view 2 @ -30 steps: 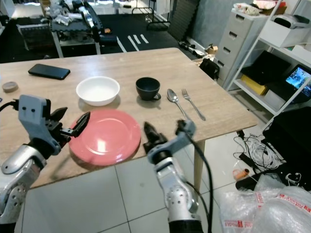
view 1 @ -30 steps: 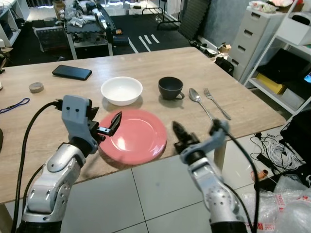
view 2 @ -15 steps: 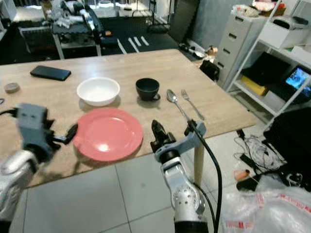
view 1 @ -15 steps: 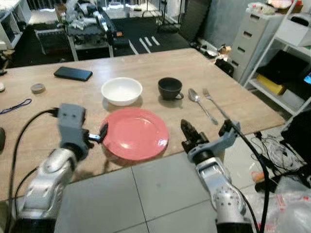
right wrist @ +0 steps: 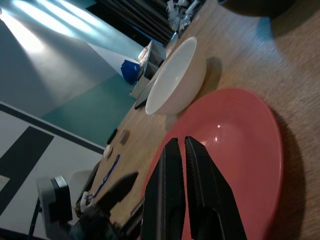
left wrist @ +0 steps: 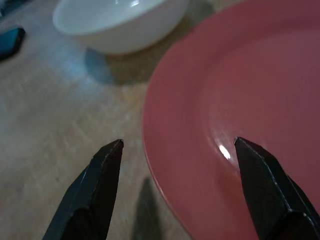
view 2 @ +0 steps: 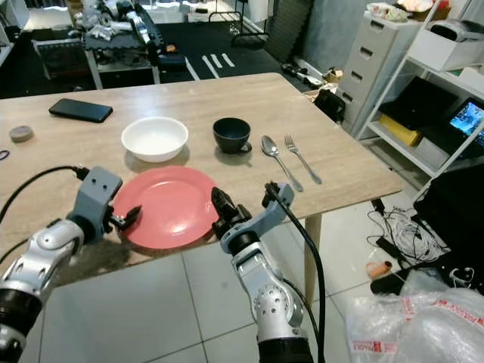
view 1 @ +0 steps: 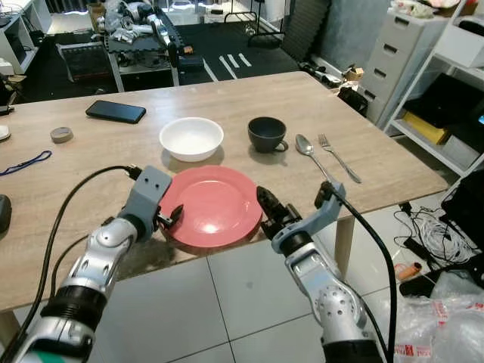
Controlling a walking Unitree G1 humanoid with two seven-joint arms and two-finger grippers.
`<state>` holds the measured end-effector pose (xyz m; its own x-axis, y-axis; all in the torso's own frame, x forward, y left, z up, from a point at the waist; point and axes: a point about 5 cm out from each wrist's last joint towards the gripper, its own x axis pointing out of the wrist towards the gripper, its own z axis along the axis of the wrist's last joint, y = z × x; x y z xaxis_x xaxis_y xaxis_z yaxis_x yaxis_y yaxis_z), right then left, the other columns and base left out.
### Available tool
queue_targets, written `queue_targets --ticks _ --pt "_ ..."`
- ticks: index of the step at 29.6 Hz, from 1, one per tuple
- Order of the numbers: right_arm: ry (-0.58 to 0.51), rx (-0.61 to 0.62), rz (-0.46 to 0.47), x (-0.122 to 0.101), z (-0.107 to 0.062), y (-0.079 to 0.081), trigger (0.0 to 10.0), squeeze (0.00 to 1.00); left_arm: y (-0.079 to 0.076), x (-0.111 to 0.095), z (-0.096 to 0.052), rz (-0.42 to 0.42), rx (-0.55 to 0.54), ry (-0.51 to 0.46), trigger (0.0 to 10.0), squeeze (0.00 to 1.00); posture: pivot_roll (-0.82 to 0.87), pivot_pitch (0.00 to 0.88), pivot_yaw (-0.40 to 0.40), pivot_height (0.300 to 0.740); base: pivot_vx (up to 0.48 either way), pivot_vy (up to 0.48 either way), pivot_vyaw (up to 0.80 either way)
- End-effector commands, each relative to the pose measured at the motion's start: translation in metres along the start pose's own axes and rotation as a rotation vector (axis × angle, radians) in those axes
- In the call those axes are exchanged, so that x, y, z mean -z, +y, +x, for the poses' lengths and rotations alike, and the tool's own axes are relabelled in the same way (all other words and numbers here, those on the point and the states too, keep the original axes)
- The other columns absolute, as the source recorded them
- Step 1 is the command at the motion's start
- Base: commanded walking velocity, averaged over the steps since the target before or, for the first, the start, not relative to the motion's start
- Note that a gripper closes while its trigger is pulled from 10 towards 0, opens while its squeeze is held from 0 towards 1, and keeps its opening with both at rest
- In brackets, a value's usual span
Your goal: Setting the table
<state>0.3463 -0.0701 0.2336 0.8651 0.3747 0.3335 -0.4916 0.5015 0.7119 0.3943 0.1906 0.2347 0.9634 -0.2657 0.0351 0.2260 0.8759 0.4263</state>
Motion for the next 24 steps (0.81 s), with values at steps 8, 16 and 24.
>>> queue_targets --ticks 8,16,24 --pt "0.035 -0.022 0.072 0.023 -0.004 0.012 10.0 0.00 0.019 0.022 -0.003 0.026 -0.140 0.084 10.0 0.00 0.10 0.288 0.071 0.740 0.000 0.000 0.00" --pt "0.029 0.011 0.074 0.023 -0.002 0.006 10.0 0.00 -0.019 0.079 -0.012 -0.171 -0.032 0.310 10.0 0.00 0.08 0.295 0.069 0.740 0.000 0.000 0.00" --pt "0.015 0.005 0.097 0.019 0.001 0.010 10.0 0.00 -0.062 0.093 -0.016 -0.191 0.138 0.312 10.0 0.00 0.07 0.295 0.064 0.740 0.000 0.000 0.00"
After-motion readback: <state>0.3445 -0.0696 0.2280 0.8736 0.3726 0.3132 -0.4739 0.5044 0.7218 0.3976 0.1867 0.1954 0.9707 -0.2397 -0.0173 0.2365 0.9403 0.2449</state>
